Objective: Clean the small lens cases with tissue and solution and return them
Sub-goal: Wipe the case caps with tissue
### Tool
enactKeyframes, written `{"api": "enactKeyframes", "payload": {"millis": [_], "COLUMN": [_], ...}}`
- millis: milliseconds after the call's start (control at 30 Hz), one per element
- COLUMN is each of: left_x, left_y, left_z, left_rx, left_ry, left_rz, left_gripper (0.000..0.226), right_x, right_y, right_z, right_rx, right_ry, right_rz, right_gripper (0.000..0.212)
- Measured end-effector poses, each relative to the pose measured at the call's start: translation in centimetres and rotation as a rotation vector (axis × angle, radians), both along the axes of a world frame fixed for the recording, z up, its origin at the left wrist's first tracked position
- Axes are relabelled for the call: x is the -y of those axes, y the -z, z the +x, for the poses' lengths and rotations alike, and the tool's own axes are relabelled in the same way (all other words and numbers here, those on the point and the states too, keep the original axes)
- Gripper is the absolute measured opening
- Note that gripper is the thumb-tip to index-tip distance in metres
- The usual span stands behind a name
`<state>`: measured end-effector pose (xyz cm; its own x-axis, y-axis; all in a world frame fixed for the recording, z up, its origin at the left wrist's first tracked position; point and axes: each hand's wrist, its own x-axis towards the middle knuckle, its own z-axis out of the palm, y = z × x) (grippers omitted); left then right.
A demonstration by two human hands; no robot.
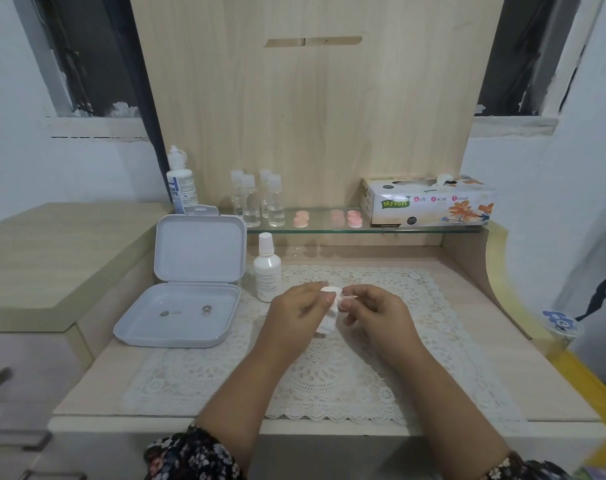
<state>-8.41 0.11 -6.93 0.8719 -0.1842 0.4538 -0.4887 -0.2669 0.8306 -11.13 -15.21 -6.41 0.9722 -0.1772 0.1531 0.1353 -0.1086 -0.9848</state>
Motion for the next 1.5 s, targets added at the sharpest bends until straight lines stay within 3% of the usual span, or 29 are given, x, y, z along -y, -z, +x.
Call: {"api": "enactKeyframes", "payload": {"millis": [167,300,667,800,1000,1100,1200,1367,1500], "left_x": [0.1,0.2,-0.5,-0.7,-0.9,-0.5,-0.5,-0.8,-0.6], "left_y": [0.3,-0.4,-1.8,-1.5,-1.2,-1.1,-1.1,-1.0,-0.9], "left_z": [0.3,-0.3,0.1,0.2,0.7,0.5,0.7,1.1,0.9], "left_rx": [0.056,-0.140,-0.298,-0.468,-0.398,-0.418,-0.466,-0.464,-0.487], "left_ry": [-0.065,-0.074,-0.028,0.032,-0.116,-0.012,0.099,0.062,0.144], "left_rz": [0.110,-0.141,-0.428,-0.369,-0.424,-0.403,-0.429,-0.531,-0.430], "left_gripper": [0.024,0.024,0.015,0.017,0.008,0.016,0.026,0.023,0.019], "right_x": [-0.1,-0.2,-0.5,-0.5,-0.1,-0.6,-0.5,0.2,-0.2], "right_y": [0.0,-0.3,-0.2,-0.3,-0.4,-0.3,0.0,0.0,0.2], "right_z": [-0.2,-0.1,0.2,0.2,0.3,0.1,0.3,0.7,0.7], "right_rx": [0.007,0.033,-0.015,0.011,0.024,-0.019,-0.025,0.015,-0.032], "right_ry": [-0.033,-0.055,0.041,0.096,0.134,0.011,0.029,0.093,0.036], "right_rz": [0.025,0.056,0.193,0.175,0.211,0.265,0.170,0.100,0.091], "right_gripper": [0.013,0.013,0.005,0.005,0.003,0.001,0.003,0.006,0.009]}}
